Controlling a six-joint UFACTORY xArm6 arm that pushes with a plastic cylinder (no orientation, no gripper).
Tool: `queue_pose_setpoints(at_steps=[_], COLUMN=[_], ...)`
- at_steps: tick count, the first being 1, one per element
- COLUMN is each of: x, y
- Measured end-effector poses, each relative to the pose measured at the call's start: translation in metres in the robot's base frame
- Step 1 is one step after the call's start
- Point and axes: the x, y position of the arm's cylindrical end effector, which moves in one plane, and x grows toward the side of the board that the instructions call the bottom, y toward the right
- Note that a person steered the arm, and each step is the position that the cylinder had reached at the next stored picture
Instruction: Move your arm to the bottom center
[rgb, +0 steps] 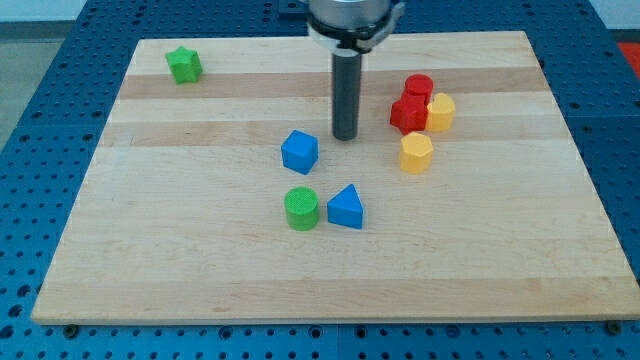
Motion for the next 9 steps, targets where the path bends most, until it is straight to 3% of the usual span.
queue_pose_setpoints(at_steps=[2, 5, 6, 7, 8, 9], x=[0.001, 0.059, 0.099, 0.155, 0.190, 0.195], y=[-0.058, -0.159, -0.169, -0.145, -0.083, -0.019])
